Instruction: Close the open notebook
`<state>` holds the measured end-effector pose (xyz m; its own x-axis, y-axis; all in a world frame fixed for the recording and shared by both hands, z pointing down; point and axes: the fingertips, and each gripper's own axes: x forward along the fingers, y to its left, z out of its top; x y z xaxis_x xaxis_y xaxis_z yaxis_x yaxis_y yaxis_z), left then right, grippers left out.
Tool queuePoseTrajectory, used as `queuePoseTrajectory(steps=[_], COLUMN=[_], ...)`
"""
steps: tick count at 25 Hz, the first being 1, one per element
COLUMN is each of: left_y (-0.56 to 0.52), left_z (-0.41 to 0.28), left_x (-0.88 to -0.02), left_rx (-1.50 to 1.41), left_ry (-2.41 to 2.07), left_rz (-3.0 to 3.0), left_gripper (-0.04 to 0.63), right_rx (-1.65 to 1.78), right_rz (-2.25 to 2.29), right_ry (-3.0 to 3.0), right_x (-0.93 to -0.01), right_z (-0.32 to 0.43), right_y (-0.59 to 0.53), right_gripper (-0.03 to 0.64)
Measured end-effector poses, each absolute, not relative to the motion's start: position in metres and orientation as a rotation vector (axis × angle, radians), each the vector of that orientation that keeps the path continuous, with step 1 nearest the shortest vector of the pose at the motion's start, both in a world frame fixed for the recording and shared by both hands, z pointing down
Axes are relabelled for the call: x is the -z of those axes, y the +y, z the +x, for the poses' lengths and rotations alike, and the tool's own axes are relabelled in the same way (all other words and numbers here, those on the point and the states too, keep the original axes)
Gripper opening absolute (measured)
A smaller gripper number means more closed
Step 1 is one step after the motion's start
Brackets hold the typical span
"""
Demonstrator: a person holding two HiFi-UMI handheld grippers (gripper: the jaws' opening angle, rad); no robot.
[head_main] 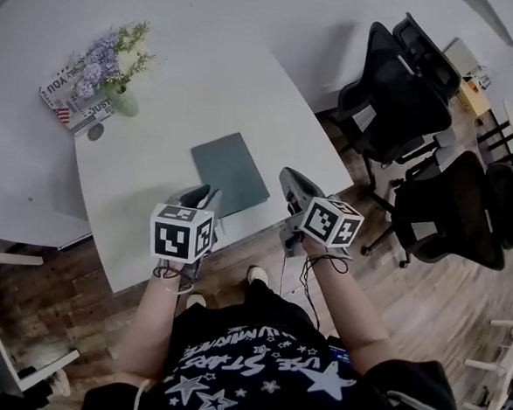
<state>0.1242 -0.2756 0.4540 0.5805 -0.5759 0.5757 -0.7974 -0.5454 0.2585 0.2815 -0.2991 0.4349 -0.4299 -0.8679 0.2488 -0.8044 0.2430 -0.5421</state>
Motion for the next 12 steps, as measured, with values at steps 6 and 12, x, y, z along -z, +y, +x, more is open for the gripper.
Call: queuePoseTrajectory(steps=[6,12], left_y=[-0.246,-0.208], left_z=[0.064,0.019], left_x=[-0.440,-0.447], left_rx=[-0.516,-0.489], left_ry=[-1.105,-1.023], left_rz=[2.346,2.364], left_gripper=[0.059,0.031], right_rx=[0.810,0.747], right_rz=[-1.711,-1.852], right_ry=[2.396,2.376], right_x=[-0.413,-0.412], right_z=[0.238,0.190], right_y=[-0.270,-0.229], right_gripper=[0.002,0.002])
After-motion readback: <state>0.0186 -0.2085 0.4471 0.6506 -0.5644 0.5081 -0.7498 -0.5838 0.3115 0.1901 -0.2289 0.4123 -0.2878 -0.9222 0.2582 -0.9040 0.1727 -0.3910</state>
